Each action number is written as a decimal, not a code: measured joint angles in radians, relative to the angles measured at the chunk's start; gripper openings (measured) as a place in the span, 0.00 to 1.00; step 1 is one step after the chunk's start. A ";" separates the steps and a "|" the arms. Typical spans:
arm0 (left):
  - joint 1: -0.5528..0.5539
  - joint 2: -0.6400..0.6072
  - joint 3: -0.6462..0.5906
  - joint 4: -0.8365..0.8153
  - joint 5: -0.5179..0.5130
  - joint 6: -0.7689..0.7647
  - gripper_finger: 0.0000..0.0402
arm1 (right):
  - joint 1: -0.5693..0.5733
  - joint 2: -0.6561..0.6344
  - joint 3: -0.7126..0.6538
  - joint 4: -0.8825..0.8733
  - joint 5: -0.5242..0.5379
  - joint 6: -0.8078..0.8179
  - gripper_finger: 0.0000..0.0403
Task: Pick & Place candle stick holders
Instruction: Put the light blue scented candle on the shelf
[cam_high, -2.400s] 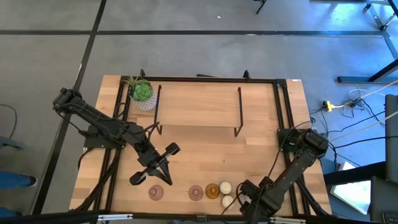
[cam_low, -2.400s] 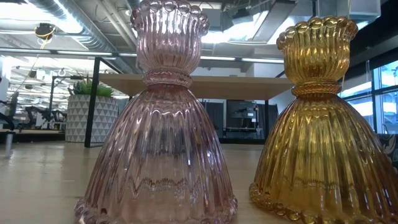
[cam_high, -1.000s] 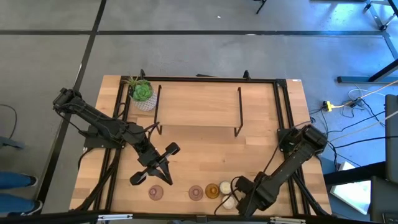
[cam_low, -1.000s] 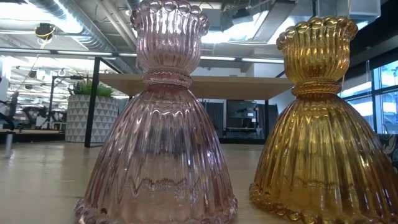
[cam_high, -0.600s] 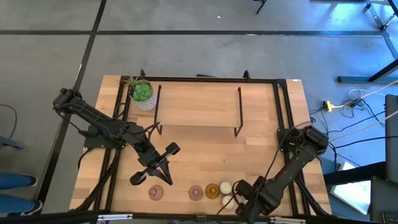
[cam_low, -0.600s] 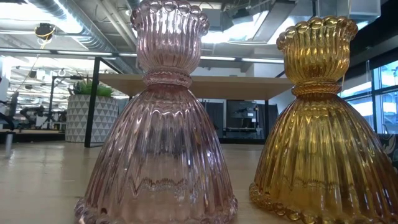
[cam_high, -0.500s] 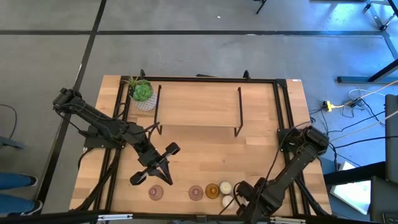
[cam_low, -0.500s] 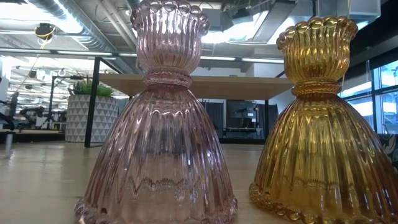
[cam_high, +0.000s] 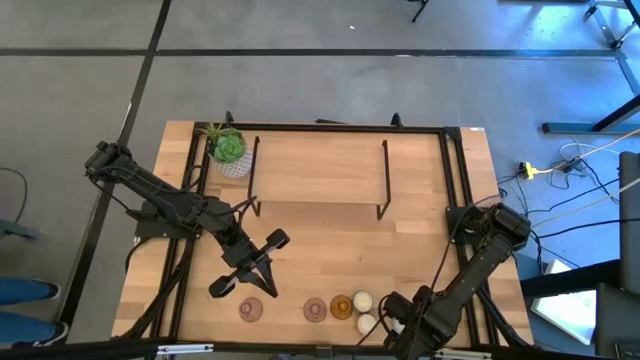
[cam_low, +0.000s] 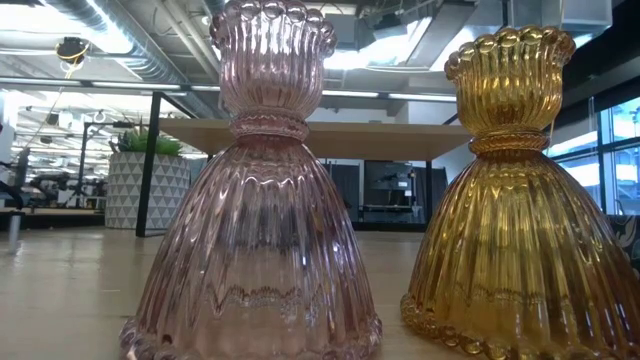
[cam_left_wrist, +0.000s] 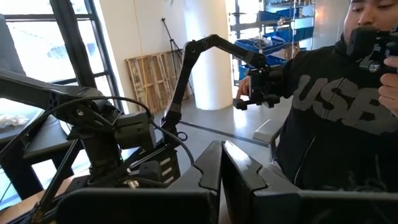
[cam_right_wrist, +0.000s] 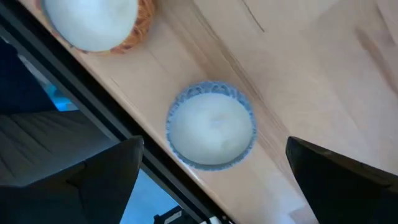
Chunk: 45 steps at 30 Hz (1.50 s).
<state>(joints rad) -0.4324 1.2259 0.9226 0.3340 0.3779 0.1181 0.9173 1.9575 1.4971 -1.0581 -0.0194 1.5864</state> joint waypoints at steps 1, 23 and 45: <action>0.000 0.000 0.000 0.000 0.000 0.000 0.01 | 0.000 0.002 0.000 -0.005 0.000 0.000 0.99; 0.000 0.000 0.000 -0.002 0.001 0.000 0.01 | -0.002 0.061 -0.038 0.052 -0.020 0.009 0.99; 0.000 0.000 0.000 -0.002 0.001 0.000 0.01 | -0.001 0.086 -0.057 0.098 -0.008 0.051 0.99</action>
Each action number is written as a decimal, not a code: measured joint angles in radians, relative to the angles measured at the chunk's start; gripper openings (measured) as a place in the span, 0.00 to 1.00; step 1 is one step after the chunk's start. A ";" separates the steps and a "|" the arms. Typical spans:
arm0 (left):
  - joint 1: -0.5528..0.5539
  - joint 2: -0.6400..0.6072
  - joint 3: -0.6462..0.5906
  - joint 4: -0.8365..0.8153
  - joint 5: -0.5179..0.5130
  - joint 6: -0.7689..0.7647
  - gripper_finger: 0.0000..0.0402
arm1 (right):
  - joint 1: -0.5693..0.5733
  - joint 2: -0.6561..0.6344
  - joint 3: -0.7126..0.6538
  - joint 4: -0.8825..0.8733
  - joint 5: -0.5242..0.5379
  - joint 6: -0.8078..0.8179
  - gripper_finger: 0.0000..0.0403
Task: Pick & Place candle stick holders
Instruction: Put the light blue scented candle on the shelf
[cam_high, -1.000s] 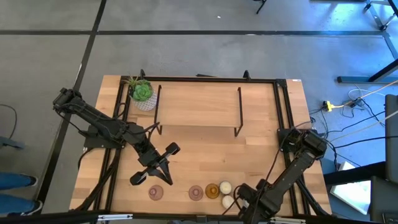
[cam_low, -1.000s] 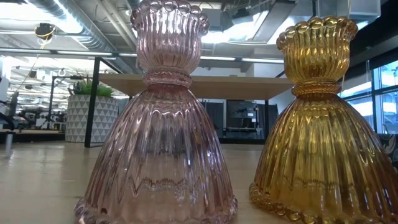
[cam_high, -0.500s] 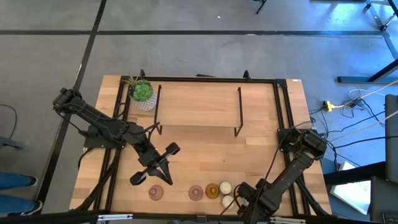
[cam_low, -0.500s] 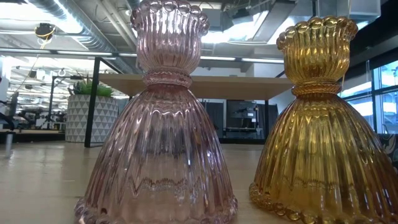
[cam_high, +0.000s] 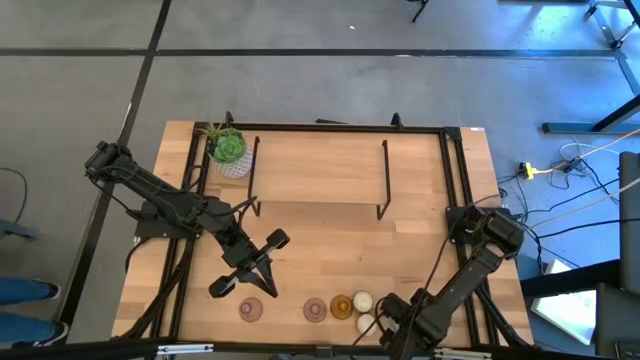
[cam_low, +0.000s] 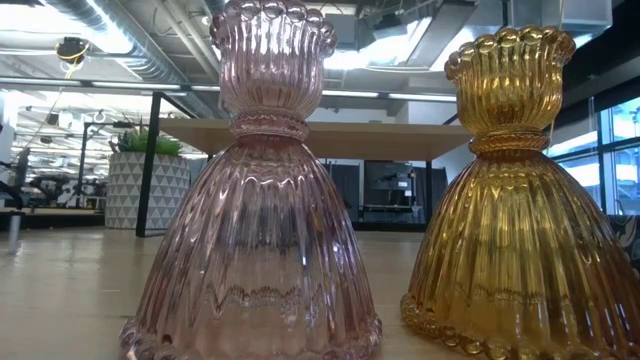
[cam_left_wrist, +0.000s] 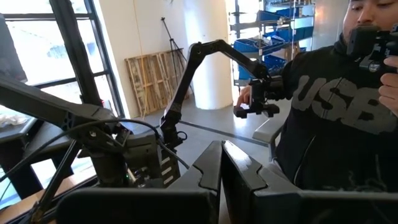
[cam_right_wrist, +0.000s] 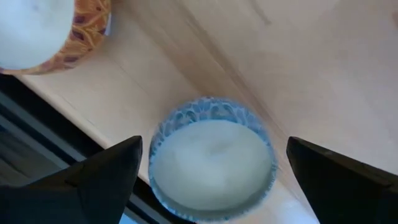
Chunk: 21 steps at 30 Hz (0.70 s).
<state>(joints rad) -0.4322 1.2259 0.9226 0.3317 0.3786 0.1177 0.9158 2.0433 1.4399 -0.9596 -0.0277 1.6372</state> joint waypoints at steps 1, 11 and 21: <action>0.000 0.000 0.000 0.000 0.000 0.000 0.01 | 0.000 0.007 0.000 0.013 -0.003 -0.008 0.99; 0.000 0.000 0.000 0.000 -0.001 0.000 0.01 | 0.002 0.028 0.000 0.122 -0.006 -0.030 0.99; 0.000 0.000 0.000 0.000 -0.002 0.000 0.01 | 0.002 0.028 0.000 0.042 -0.008 -0.009 0.99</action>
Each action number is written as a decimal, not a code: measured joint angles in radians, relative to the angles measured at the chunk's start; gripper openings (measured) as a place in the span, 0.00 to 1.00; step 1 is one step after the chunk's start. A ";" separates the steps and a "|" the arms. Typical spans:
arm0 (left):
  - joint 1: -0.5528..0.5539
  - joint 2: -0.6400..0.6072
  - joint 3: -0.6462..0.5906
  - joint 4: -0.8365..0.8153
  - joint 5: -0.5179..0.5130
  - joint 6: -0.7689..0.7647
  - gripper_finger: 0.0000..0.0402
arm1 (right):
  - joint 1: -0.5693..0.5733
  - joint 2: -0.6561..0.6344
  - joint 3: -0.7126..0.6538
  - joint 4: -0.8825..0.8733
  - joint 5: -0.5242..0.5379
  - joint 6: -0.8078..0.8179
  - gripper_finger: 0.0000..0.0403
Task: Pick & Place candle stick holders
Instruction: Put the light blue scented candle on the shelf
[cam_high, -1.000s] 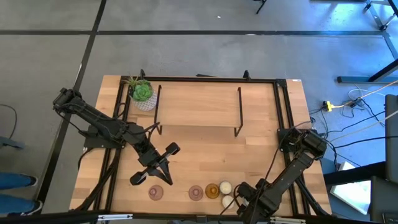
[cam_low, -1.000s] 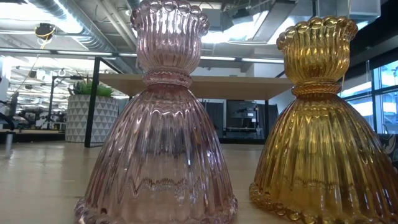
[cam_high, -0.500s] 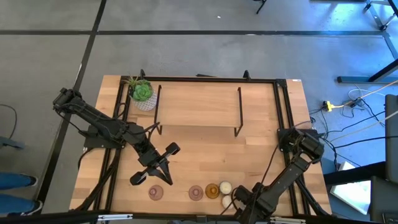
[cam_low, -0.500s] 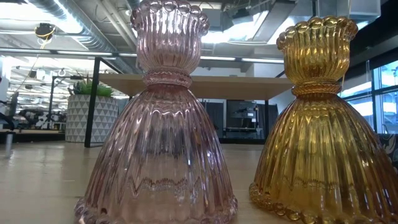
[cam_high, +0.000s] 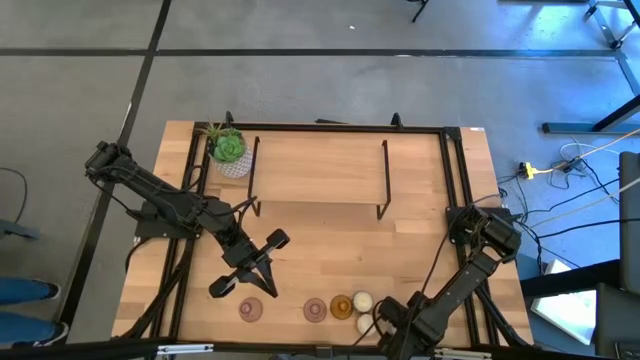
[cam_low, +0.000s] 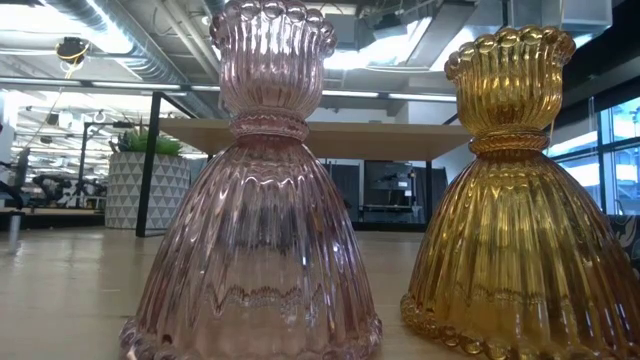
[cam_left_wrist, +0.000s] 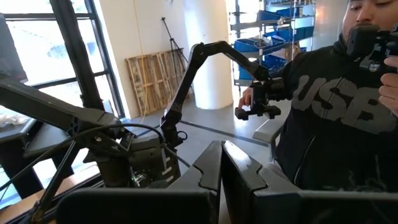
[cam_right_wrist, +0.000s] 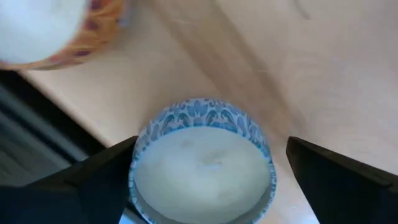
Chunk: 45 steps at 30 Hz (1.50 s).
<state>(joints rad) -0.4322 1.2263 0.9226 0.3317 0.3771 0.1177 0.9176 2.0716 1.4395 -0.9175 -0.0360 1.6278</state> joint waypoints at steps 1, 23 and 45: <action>0.000 0.000 0.000 0.000 0.000 0.000 0.01 | 0.000 0.000 0.000 -0.016 -0.002 0.006 0.98; 0.000 0.000 0.000 0.000 -0.001 0.000 0.01 | -0.018 -0.002 0.000 -0.087 -0.033 0.051 0.73; 0.000 0.000 0.000 0.000 -0.002 0.000 0.01 | -0.090 -0.019 0.034 -0.226 -0.053 -0.057 0.74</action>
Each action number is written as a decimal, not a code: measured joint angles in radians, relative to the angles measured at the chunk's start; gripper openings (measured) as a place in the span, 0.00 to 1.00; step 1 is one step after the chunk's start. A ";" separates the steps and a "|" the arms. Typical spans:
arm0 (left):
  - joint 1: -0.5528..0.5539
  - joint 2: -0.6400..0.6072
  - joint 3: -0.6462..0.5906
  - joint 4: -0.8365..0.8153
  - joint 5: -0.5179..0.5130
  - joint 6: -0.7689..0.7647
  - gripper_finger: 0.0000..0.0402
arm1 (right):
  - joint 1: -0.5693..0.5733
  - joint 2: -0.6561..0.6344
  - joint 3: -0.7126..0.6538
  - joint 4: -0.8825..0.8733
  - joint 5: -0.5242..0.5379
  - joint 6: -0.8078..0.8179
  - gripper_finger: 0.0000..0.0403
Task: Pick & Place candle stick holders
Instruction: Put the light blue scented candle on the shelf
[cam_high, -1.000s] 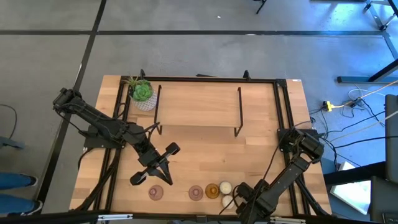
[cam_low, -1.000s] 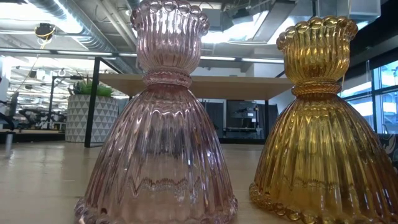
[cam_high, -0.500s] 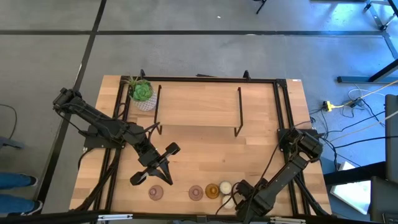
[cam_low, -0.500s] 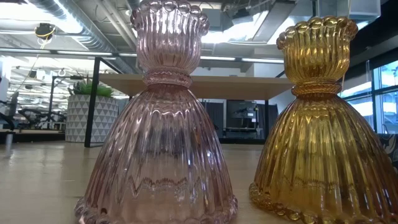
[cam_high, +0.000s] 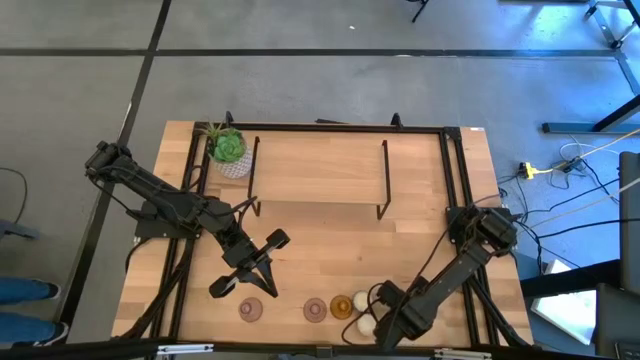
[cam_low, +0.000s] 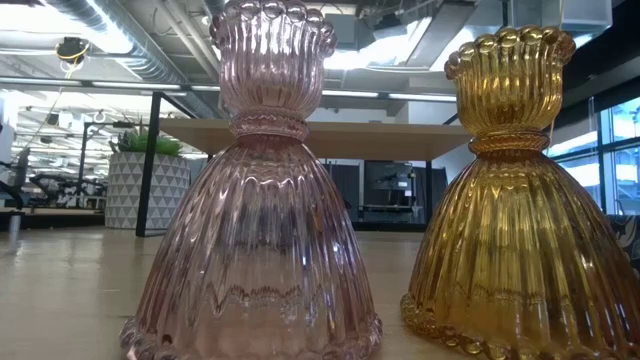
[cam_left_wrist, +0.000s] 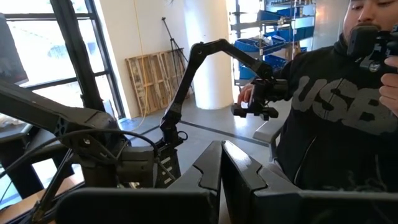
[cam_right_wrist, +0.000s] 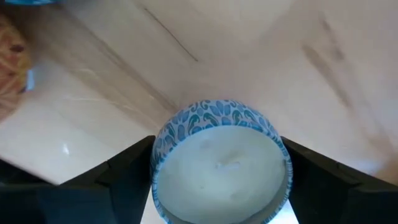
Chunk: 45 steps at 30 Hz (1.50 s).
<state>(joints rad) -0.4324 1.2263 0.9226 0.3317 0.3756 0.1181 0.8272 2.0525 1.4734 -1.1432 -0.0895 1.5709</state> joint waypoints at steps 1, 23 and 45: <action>0.000 0.000 0.000 0.000 0.000 0.000 0.01 | -0.004 -0.001 0.010 -0.016 0.000 -0.008 0.75; -0.008 0.001 0.000 -0.050 0.005 -0.039 0.01 | -0.183 -0.001 0.241 -0.349 0.181 -0.296 0.75; -0.139 -0.093 -0.043 -0.309 -0.654 -0.246 0.01 | -0.389 0.000 0.267 -0.259 0.300 -0.758 0.75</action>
<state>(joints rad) -0.5717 1.1329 0.8794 0.0222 -0.2783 -0.1275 0.4384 2.0525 1.7402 -1.4023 0.2105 0.8128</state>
